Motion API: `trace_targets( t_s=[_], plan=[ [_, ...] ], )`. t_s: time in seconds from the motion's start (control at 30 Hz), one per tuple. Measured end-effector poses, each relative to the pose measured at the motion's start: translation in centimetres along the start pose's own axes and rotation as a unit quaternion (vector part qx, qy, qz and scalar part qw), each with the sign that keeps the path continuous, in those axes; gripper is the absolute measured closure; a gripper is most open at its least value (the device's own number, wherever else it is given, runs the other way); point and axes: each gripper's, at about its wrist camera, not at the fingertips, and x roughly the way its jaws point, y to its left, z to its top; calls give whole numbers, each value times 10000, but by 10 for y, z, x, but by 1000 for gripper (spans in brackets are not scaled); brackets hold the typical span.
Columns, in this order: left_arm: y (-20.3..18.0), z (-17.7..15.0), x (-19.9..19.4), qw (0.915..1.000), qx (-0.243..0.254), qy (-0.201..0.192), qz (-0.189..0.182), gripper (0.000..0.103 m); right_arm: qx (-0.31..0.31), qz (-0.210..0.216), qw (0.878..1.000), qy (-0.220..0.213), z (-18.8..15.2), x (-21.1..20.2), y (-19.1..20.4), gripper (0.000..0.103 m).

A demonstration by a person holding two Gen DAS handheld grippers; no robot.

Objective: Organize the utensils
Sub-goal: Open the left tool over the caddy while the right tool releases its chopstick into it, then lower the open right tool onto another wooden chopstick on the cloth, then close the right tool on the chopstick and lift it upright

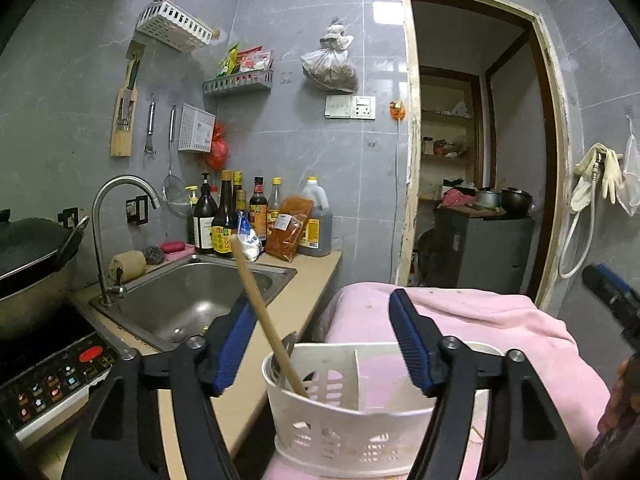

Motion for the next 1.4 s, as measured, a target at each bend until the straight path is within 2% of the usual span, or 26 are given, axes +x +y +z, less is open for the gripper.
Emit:
trace_targets(
  t_s=[0.13,0.3,0.37,0.4,0.43,0.5,0.6,0.7,0.77,0.87,0.9,0.97,1.0,1.1,1.17,1.23,1.27,1.33,1.4],
  plan=[
    [1,-7,-16,9998,-168,-60,-105,21,-102,-57,9990,429,-13,2,-1,17],
    [-2,-20,-35,9995,-233,-33,-220,15,-236,-113,9910,1314,-31,19,-6,17],
    [-5,-26,-40,9994,-217,31,-266,14,-261,62,9800,1971,-42,36,-9,18],
    [-7,-29,-42,9993,-214,62,-284,14,-262,131,9746,2218,-47,43,-10,24],
    [-9,-33,-44,9993,-201,100,-307,14,-277,220,9662,2553,-53,54,-10,36],
    [-12,-39,-45,9992,-181,163,-318,14,-326,370,9530,2989,-62,73,-11,51],
    [-14,-46,-48,9989,-169,248,-366,14,-328,665,9256,3711,-80,110,-11,64],
    [-16,-52,-52,9987,-148,300,-383,14,-71,984,8984,4280,-97,145,-11,70],
    [-16,-55,-54,9987,-116,335,-364,14,48,1157,8863,4484,-102,162,-8,71],
    [-14,-57,-55,9986,-146,349,-368,14,6,1255,8731,4711,-105,186,2,71],
    [-13,-57,-56,9986,-162,351,-362,14,-46,1241,8716,4741,-106,190,3,74],
    [-10,-57,-56,9986,-183,358,-348,14,-182,1082,8726,4759,-107,194,5,92],
    [-9,-57,-57,9986,-197,353,-341,14,-214,1019,8737,4752,-107,191,3,96],
    [-7,-57,-58,9986,-235,334,-344,14,112,1033,8739,4748,-106,182,-11,100],
    [-7,-58,-58,9986,-244,327,-352,14,366,948,8844,4556,-99,171,-24,100],
    [-7,-58,-58,9984,-250,337,-367,14,1033,982,9042,4027,-81,147,-44,100],
    [-8,-58,-57,9984,-252,353,-373,14,1134,980,9115,3830,-74,141,-47,100],
    [-7,-58,-57,9983,-258,367,-364,14,1278,959,9368,3111,-50,115,-49,100],
    [-6,-58,-57,9984,-292,333,-361,14,1290,947,9542,2528,-34,98,-43,100]
  ],
)
